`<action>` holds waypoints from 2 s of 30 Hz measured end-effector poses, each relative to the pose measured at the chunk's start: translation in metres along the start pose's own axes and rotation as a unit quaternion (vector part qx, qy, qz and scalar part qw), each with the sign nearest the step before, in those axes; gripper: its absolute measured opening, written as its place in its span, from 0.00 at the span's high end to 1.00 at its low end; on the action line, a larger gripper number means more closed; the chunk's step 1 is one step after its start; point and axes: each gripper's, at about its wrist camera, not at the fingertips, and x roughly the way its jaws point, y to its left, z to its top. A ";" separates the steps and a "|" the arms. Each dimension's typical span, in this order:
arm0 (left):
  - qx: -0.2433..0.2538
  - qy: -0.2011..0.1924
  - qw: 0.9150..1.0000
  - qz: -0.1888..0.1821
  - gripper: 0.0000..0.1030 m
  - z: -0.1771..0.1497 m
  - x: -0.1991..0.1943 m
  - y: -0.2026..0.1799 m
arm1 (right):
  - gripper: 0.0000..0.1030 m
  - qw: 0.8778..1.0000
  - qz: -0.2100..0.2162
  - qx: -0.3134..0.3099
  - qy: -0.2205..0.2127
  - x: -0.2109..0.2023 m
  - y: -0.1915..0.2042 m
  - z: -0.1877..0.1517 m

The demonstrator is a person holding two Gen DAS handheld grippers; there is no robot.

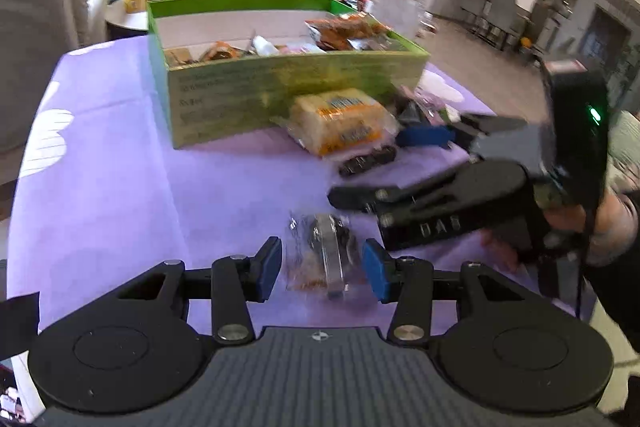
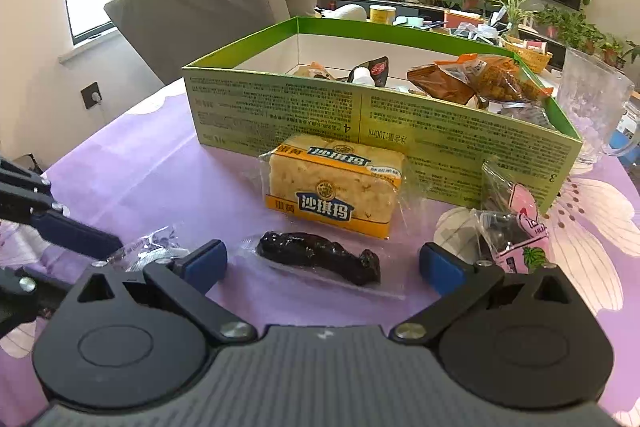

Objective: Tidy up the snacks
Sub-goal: 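Grasp the clear wrapped snack with the left tool while the right tool grasps the black dried-fruit pack, then carry the clear snack and black dried-fruit pack over the box with both tools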

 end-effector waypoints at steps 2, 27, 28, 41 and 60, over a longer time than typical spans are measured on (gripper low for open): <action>-0.003 -0.001 1.000 0.015 0.59 0.001 0.004 -0.002 | 0.53 1.000 -0.002 0.005 0.001 -0.001 0.001 -0.001; -0.036 -0.058 0.997 0.027 0.61 0.007 -0.019 -0.010 | 0.54 0.997 0.005 0.032 -0.077 -0.066 -0.006 -0.010; -0.036 -0.063 0.997 0.028 0.61 0.009 -0.022 -0.011 | 0.54 0.996 0.004 0.032 -0.082 -0.069 -0.007 -0.008; -0.057 -0.103 0.992 0.036 0.61 0.032 -0.020 -0.009 | 0.54 0.991 0.005 0.056 -0.126 -0.073 -0.021 0.010; -0.067 -0.147 0.983 0.085 0.60 0.121 0.029 0.032 | 0.54 0.979 -0.011 0.099 -0.177 -0.027 -0.071 0.100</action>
